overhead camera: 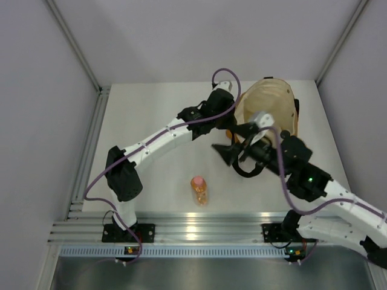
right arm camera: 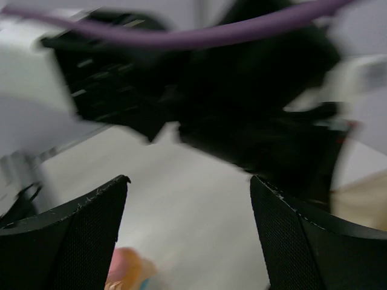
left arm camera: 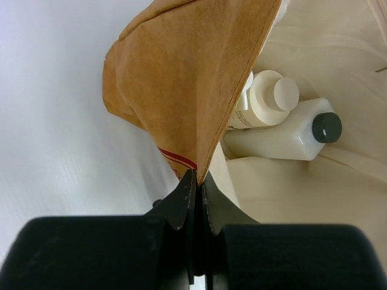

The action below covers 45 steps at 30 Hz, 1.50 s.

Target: Take the personal care products out of the canvas bag

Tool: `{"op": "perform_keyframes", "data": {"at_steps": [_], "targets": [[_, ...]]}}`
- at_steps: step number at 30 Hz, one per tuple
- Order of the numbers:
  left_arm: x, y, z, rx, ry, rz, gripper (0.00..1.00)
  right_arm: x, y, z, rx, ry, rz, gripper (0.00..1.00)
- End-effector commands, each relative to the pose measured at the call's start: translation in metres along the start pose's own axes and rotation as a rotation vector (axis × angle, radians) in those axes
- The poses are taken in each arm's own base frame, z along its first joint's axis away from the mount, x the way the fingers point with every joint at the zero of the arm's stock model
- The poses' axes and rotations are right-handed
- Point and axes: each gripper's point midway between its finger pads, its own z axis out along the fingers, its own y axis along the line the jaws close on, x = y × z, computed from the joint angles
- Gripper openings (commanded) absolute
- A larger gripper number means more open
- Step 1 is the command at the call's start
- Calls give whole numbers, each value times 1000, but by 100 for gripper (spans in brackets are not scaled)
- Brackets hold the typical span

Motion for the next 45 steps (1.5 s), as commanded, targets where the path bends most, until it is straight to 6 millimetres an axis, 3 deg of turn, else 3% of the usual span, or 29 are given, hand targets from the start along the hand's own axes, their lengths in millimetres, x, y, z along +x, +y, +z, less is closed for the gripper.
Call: {"op": "perform_keyframes", "data": {"at_steps": [1, 2, 3, 4, 5, 6, 8, 9, 11, 12, 14, 22, 30, 45], "targets": [[-9, -21, -10, 81, -3, -92, 0, -32, -90, -54, 367, -42, 157, 80], [-5, -22, -9, 86, 9, -114, 0, -36, -107, -63, 426, -48, 179, 81], [-3, -25, -10, 99, 22, -127, 0, -36, -135, -77, 528, -44, 188, 81], [-1, -25, -10, 99, 30, -139, 0, -16, -147, -79, 571, 36, 229, 82], [0, -25, -12, 101, 33, -157, 0, -21, -152, -80, 572, 55, 244, 82], [0, -26, -13, 104, 37, -164, 0, -7, -168, -89, 636, 118, 281, 82], [0, -26, -15, 104, 35, -175, 0, 9, -190, -87, 700, 187, 327, 80], [-3, -26, -17, 100, 26, -181, 0, 23, -199, -84, 718, 232, 344, 80], [-5, -24, -21, 93, 14, -196, 0, 25, -213, -84, 754, 253, 352, 78], [-6, -23, -23, 87, 9, -205, 0, 37, -223, -79, 767, 300, 355, 77], [-12, -20, -28, 74, -18, -223, 0, 35, -234, -77, 790, 344, 350, 75], [-13, -18, -27, 63, -26, -232, 0, 76, -281, -60, 853, 545, 314, 69], [-18, -18, -31, 59, -44, -237, 0, 127, -303, -60, 890, 728, 316, 62], [-14, -22, -27, 75, -23, -233, 0, 185, -313, -61, 870, 869, 359, 51]]}}
